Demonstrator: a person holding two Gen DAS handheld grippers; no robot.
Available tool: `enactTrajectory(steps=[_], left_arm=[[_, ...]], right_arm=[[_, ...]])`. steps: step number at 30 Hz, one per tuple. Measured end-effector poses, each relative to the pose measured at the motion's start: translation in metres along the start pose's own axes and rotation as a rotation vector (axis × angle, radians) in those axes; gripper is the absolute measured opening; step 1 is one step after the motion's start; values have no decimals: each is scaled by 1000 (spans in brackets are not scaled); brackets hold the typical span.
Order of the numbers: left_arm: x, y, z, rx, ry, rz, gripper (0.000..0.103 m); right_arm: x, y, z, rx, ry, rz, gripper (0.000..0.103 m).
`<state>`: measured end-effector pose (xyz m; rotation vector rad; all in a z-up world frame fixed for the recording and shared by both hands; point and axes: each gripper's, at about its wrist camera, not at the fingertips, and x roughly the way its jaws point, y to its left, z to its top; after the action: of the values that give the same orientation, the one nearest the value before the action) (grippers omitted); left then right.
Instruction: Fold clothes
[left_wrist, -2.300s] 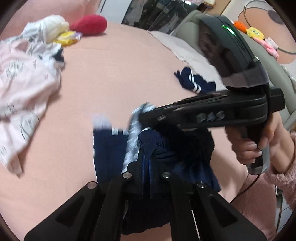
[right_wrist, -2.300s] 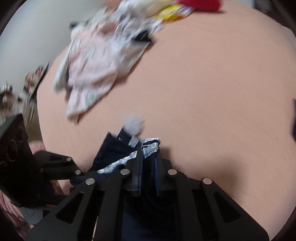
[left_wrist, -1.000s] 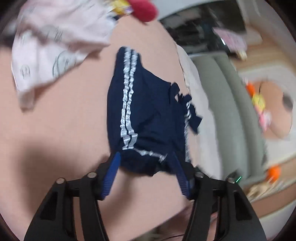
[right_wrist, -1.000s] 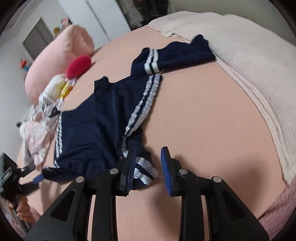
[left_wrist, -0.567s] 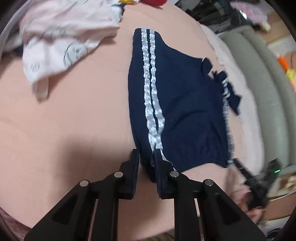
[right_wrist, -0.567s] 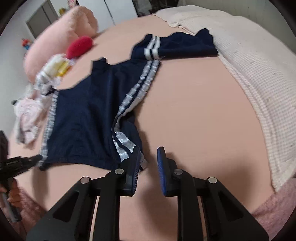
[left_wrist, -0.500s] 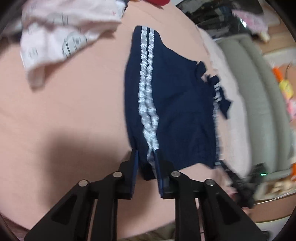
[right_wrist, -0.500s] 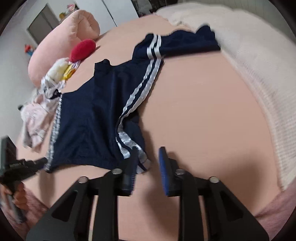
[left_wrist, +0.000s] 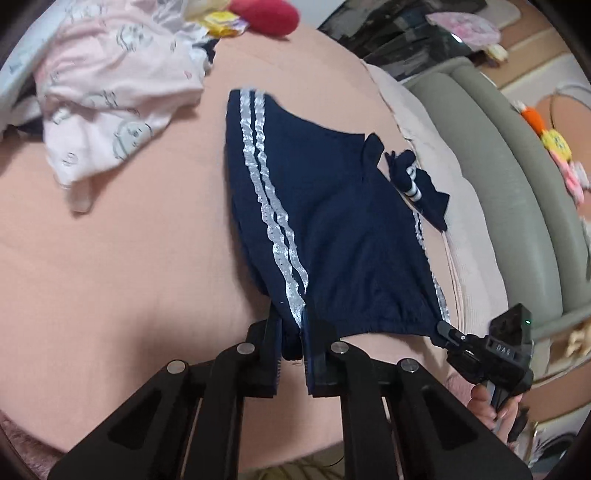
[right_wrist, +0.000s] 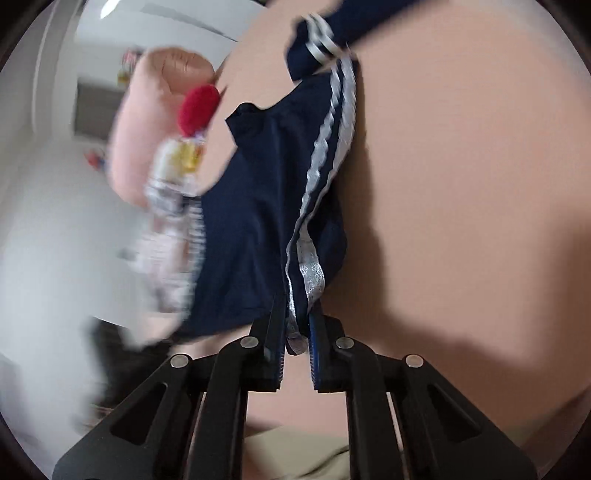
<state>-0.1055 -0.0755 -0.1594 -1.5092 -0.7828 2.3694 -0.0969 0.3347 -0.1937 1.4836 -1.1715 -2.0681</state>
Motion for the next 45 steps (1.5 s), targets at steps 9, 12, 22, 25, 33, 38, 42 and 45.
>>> enactTrajectory(steps=[9,12,22,25,33,38,42,45], left_arm=[[20,33,-25,-80,52,-61,12],[9,26,-27,-40,19,-84,12],[23,23,-45,-50,108,-43,16],[10,13,-42,-13,42,4,36],[-3,-30,-38,183,-119,107,43],[23,-18,-44,194,-15,218,38],[1,-9,-40,147,-80,122,38],[2,-18,-36,164,-92,62,39]], right_arm=[[7,24,-31,-260,-83,-364,32],[16,34,-35,-338,-65,-413,15],[-14,-12,-42,-97,-11,-248,12],[-20,6,-45,-182,-70,-308,19],[-19,44,-56,-427,-194,-511,38],[-6,28,-58,-395,-107,-560,32],[-31,18,-53,-317,-141,-485,45],[-23,16,-50,-284,-77,-380,55]])
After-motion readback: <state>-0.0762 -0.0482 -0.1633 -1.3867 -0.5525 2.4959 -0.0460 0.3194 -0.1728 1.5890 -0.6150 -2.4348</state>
